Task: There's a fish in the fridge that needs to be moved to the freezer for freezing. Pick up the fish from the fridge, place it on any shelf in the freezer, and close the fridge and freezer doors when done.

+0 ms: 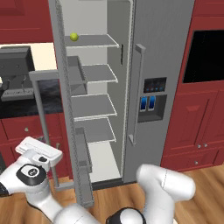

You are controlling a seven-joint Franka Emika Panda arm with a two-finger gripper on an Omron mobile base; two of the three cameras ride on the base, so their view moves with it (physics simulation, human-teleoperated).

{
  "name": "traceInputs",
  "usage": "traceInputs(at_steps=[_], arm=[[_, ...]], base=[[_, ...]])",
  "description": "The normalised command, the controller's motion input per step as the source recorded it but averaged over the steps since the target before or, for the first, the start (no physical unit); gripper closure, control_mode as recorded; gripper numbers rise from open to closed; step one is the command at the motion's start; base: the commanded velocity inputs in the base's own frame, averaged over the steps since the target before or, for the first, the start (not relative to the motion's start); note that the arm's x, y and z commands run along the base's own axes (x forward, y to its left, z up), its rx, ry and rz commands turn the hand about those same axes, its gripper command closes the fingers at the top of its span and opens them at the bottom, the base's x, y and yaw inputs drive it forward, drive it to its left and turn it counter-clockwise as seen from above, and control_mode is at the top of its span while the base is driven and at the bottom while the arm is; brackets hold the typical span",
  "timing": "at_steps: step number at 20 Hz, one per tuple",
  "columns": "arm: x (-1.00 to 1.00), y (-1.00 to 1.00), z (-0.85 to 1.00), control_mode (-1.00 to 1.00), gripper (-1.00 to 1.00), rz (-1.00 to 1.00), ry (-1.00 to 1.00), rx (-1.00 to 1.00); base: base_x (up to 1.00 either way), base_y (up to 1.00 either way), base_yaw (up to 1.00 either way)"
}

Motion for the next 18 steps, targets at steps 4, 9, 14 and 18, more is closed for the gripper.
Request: traceInputs(at_steps=[4, 9, 14, 18], arm=[[0.44, 0.35, -0.22, -1.00, -1.00, -0.04, 0.15, -0.06], [0.42, 0.39, -0.26, -1.00, -1.00, -0.03, 0.14, -0.06], [0.36, 0.37, -0.29, -1.00, -1.00, -0.03, 0.10, -0.06], [0.09, -0.11, -0.10, -1.00, -1.00, -0.03, 0.02, -0.02]], base=[[0.00, 0.00, 0.00], [0.00, 0.00, 0.00], [0.00, 0.00, 0.00], [0.00, 0.00, 0.00]])
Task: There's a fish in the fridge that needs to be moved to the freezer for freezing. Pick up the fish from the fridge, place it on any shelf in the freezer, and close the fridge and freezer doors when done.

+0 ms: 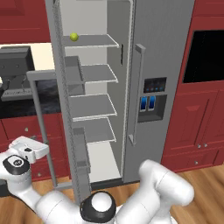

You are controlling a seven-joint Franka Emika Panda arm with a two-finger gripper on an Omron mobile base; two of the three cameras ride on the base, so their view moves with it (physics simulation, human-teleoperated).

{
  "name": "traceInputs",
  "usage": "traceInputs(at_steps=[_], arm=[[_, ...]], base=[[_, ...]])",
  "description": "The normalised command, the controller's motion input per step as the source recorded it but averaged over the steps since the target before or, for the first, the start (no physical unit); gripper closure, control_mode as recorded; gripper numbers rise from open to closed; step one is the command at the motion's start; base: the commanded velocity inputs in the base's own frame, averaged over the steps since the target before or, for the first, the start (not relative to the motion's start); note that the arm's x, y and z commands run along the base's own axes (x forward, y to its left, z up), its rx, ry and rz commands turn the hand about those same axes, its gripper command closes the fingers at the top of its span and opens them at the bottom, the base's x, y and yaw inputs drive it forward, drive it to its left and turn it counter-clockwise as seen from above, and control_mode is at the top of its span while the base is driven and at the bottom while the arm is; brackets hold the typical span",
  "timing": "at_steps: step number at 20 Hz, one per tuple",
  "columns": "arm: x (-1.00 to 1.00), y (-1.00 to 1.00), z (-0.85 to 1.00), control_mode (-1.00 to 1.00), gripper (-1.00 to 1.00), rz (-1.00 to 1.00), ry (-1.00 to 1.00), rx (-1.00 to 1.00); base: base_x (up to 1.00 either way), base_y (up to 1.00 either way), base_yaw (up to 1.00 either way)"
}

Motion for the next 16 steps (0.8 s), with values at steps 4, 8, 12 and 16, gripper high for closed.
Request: traceInputs(at_steps=[4, 8, 12, 16], arm=[[0.00, -0.54, 0.00, -1.00, -1.00, -0.04, 0.00, 0.00], [0.12, -0.89, 0.00, -1.00, -1.00, -0.01, 0.00, 0.07], [0.11, -0.94, 0.00, -1.00, -1.00, 0.00, 0.00, 0.10], [0.09, -0.86, 0.00, -1.00, -1.00, 0.00, 0.00, 0.09]], base=[[0.00, 0.00, 0.00], [0.00, 0.00, 0.00], [0.00, 0.00, 0.00], [0.00, 0.00, 0.00]])
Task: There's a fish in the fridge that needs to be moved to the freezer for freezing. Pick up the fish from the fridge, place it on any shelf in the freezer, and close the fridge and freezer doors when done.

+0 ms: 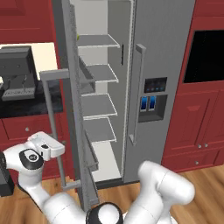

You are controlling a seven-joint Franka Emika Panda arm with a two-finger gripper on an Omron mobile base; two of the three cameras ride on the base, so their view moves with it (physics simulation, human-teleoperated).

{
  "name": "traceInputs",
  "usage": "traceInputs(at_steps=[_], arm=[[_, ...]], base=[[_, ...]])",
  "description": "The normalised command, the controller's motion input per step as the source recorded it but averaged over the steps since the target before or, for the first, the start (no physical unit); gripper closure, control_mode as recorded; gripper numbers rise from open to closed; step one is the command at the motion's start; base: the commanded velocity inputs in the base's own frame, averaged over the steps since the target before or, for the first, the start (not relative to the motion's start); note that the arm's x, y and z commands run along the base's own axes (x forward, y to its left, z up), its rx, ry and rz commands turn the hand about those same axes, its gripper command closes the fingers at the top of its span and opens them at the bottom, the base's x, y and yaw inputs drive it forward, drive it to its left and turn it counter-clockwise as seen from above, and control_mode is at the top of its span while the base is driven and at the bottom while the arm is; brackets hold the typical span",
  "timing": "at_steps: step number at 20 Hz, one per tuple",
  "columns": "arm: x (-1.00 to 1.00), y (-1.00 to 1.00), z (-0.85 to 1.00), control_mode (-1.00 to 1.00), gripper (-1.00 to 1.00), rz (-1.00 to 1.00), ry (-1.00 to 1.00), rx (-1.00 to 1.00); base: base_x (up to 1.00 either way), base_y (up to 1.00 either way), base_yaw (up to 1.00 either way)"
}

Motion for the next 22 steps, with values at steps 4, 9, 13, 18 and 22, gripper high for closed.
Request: traceInputs(at_steps=[4, 9, 13, 18, 22], arm=[[0.19, -0.84, 0.00, -1.00, -1.00, 0.02, 0.00, 0.11], [0.35, -0.71, 0.01, -1.00, -1.00, 0.04, 0.00, 0.07], [0.46, -0.73, 0.00, -1.00, -1.00, 0.02, 0.00, 0.04], [0.54, -0.71, 0.00, -1.00, -1.00, 0.00, 0.00, 0.01], [0.59, -0.83, 0.00, -1.00, -1.00, 0.00, 0.00, 0.00]], base=[[0.00, 0.00, 0.00], [0.00, 0.00, 0.00], [0.00, 0.00, 0.00], [0.00, 0.00, 0.00], [0.00, 0.00, 0.00]])
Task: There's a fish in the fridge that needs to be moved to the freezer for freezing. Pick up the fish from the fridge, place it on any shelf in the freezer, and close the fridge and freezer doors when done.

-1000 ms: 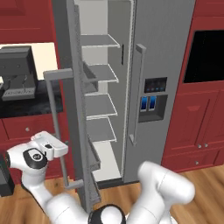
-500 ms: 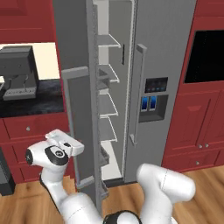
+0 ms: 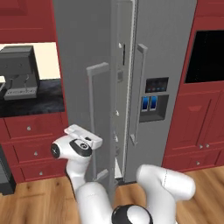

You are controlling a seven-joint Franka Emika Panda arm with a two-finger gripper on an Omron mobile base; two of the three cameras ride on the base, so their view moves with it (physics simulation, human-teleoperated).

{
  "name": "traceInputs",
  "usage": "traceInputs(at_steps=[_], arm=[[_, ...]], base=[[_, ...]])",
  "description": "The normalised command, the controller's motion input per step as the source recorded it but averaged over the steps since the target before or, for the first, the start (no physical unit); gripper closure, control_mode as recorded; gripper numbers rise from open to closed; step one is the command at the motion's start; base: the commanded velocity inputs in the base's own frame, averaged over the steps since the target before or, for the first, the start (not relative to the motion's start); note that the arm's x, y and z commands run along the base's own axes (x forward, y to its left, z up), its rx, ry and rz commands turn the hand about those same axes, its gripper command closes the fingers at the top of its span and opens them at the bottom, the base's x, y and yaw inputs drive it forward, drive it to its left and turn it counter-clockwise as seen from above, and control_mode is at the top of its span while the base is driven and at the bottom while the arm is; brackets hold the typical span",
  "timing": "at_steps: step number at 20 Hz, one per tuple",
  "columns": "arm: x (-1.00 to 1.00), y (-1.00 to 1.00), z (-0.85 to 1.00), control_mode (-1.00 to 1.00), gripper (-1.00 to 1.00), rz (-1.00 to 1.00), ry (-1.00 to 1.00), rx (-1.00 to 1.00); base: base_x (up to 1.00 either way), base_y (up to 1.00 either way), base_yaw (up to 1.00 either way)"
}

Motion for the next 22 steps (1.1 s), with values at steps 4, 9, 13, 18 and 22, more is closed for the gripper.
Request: traceInputs(at_steps=[4, 9, 13, 18, 22], arm=[[0.70, -0.67, 0.00, -1.00, -1.00, 0.00, 0.00, 0.00], [0.73, -0.55, 0.00, -1.00, -1.00, 0.00, 0.00, 0.00], [0.64, -0.53, 0.00, -1.00, -1.00, 0.00, 0.01, 0.02], [0.69, -0.32, 0.00, -1.00, -1.00, 0.05, 0.08, 0.02], [0.79, -0.06, 0.01, -1.00, -1.00, 0.00, 0.17, 0.00]], base=[[0.00, 0.00, 0.00], [0.00, 0.00, 0.00], [0.00, 0.00, 0.00], [0.00, 0.00, 0.00], [0.00, 0.00, 0.00]])
